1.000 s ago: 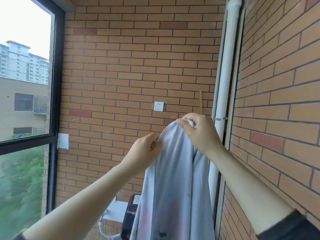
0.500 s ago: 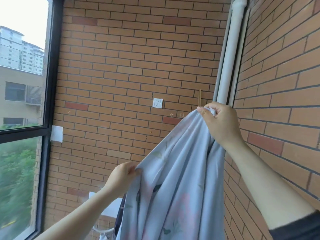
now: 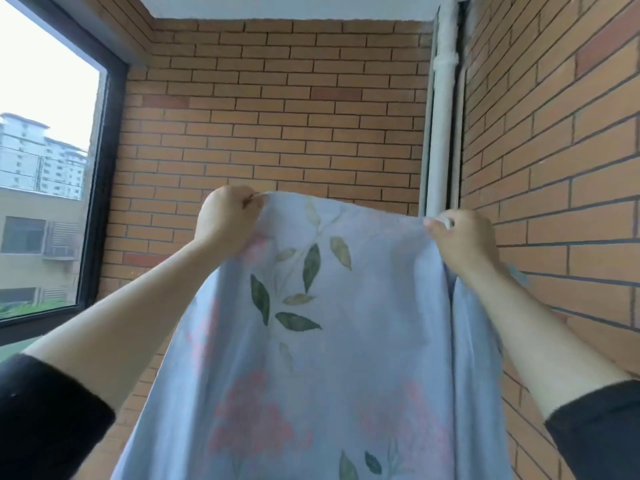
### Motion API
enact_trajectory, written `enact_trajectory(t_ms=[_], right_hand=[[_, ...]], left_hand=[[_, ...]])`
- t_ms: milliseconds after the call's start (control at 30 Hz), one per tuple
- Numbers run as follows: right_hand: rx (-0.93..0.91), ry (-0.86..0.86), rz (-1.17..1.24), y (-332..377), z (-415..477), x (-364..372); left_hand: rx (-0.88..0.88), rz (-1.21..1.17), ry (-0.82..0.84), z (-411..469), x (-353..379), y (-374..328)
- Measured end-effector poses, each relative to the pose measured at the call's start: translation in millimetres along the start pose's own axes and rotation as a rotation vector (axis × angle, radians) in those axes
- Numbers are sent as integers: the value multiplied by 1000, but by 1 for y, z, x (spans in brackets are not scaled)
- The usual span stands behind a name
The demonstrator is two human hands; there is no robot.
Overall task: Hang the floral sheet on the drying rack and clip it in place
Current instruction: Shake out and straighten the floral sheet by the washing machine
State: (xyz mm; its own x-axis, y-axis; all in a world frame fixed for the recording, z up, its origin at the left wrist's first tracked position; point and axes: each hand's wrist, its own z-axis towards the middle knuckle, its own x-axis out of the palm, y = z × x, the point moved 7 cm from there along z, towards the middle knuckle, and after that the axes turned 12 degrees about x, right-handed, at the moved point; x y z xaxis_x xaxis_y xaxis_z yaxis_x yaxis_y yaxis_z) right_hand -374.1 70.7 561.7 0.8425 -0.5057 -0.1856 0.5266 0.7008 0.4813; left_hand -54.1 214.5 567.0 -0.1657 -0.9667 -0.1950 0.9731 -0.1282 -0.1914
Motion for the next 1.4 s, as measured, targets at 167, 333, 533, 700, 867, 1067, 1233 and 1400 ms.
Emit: enact_trajectory(t_ms=[167,333,533,700,867,1067,1233,1400], right_hand=[[-30,-72,-46,-24,-12,4],[127,3,-72,-63,-8,15],[288,58,-11,-71,-68,18],[246,245,369,-34,-124,33],[251,569,492,-21,-157,76],[208,625,541,-23,-168,95],[72,393,396,-13,-148,77],[63,247,370,-15,-114,53]], left_hand=[[-8,-68,37,-9,1,-7],[66,-95,232,-15,18,-21],[-20,-146,368,-66,58,-19],[45,-119,547,-99,87,-41],[166,-177,608,-119,101,-70],[213,-176,627,-128,97,-74],[-36,-364,649,-155,100,-51],[-286,-569,723,-228,105,-8]])
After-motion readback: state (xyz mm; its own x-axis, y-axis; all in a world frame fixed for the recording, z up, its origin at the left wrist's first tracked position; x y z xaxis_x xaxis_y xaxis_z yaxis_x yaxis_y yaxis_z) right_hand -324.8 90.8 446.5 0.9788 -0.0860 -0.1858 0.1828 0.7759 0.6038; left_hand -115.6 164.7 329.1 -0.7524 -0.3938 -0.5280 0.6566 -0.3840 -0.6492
